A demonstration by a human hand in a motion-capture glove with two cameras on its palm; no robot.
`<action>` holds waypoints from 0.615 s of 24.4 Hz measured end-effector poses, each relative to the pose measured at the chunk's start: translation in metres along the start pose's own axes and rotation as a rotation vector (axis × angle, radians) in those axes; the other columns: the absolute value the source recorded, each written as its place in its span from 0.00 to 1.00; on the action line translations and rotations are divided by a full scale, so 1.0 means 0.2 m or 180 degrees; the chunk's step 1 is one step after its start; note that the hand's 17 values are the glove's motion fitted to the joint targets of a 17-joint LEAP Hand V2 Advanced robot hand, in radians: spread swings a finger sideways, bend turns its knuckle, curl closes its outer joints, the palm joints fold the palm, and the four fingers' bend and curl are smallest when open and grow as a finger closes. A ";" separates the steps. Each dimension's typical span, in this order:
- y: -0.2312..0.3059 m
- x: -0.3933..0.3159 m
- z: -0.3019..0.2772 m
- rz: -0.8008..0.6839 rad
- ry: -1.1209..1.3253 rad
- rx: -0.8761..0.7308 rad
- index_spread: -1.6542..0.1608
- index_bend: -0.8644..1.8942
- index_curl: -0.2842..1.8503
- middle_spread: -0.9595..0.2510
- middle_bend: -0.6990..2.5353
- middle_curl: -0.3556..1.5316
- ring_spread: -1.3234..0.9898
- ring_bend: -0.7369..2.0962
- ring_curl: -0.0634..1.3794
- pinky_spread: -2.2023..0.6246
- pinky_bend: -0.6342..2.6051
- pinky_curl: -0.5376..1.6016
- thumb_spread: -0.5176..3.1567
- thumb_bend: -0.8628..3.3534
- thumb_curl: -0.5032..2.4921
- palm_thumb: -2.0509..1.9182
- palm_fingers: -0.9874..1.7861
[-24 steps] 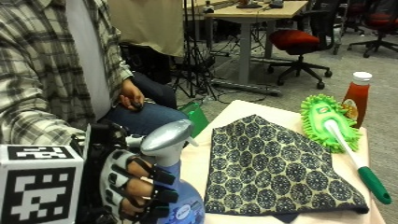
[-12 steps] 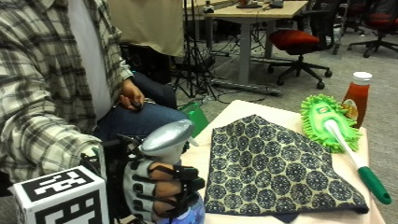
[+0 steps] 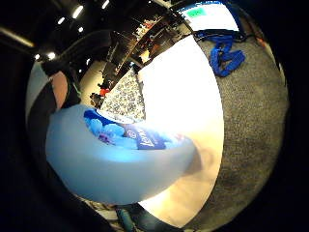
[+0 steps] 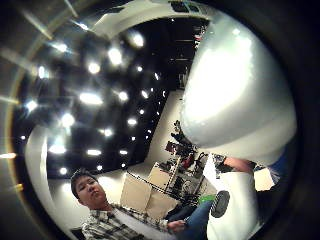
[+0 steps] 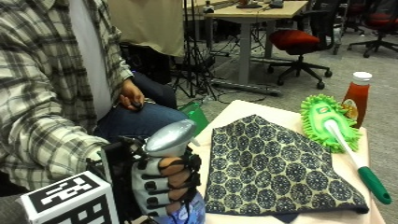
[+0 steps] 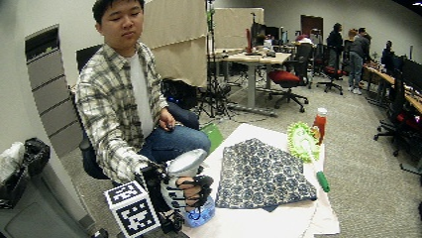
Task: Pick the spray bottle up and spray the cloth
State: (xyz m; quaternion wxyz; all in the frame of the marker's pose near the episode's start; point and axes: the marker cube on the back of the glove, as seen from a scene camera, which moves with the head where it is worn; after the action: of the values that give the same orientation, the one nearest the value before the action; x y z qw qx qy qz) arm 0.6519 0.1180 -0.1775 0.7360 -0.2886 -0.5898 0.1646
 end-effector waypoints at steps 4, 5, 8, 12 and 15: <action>-0.02 0.00 0.00 -0.0016 0.0071 0.0139 0.77 0.39 0.32 0.70 0.34 0.46 0.50 0.43 0.35 0.77 0.29 0.43 0.28 0.20 0.39 0.79 0.81; -0.03 0.00 0.01 -0.0024 0.0098 0.0204 0.77 0.40 0.32 0.69 0.34 0.46 0.50 0.44 0.35 0.77 0.28 0.43 0.27 0.20 0.39 0.79 0.82; -0.04 0.00 0.02 -0.0040 0.0193 0.0466 0.77 0.40 0.33 0.68 0.35 0.47 0.49 0.44 0.36 0.75 0.29 0.43 0.25 0.20 0.40 0.79 0.84; -0.07 0.01 0.08 -0.0066 0.0249 0.0865 0.76 0.42 0.35 0.67 0.37 0.47 0.49 0.45 0.37 0.74 0.29 0.44 0.22 0.20 0.40 0.79 0.86; -0.07 -0.01 0.03 -0.0054 0.0292 0.0780 0.76 0.43 0.36 0.67 0.38 0.48 0.49 0.46 0.38 0.73 0.30 0.44 0.20 0.20 0.41 0.79 0.86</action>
State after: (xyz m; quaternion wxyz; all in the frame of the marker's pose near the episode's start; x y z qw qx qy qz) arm 0.6435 0.1082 -0.1696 0.7934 -0.1988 -0.5334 0.2158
